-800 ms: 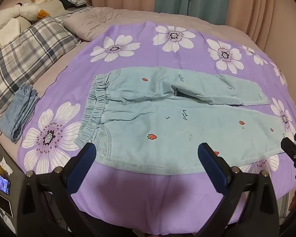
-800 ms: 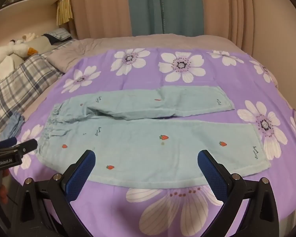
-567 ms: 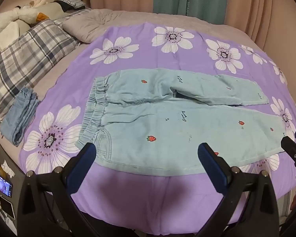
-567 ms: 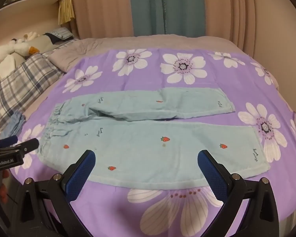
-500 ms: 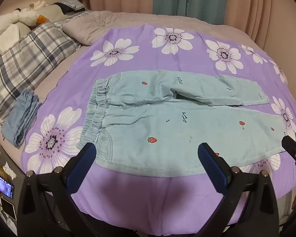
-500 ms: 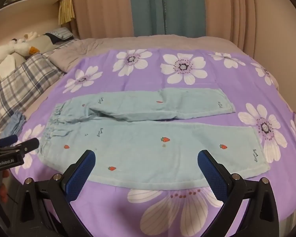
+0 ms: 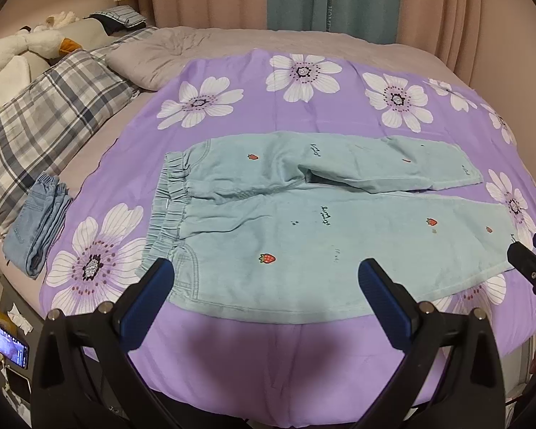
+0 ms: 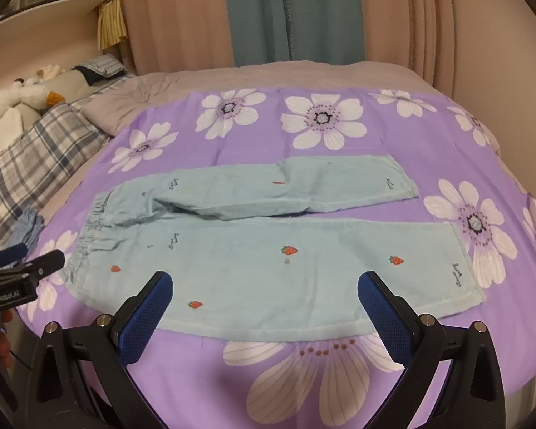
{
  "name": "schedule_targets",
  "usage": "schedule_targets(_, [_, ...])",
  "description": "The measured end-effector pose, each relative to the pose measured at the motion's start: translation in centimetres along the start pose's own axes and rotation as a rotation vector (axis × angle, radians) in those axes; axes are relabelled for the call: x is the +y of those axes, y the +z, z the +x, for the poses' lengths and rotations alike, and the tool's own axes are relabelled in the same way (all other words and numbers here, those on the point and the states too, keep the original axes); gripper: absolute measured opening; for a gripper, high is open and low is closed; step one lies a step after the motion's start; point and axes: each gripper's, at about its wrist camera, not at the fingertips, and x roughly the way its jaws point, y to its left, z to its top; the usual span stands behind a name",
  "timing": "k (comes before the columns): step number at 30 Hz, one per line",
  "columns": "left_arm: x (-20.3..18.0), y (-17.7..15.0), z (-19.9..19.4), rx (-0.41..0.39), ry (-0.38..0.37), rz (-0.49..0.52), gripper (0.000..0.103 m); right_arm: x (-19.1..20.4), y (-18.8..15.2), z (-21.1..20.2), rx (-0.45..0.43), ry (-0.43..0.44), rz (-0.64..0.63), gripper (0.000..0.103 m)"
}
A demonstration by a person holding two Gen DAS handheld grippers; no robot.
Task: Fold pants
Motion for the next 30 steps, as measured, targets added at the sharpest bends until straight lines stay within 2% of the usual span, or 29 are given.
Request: schedule_targets(30, [-0.5,-0.11,0.45,0.014,-0.008,0.01,0.103,-0.46,-0.24,-0.04,0.005,0.002,0.016,0.102])
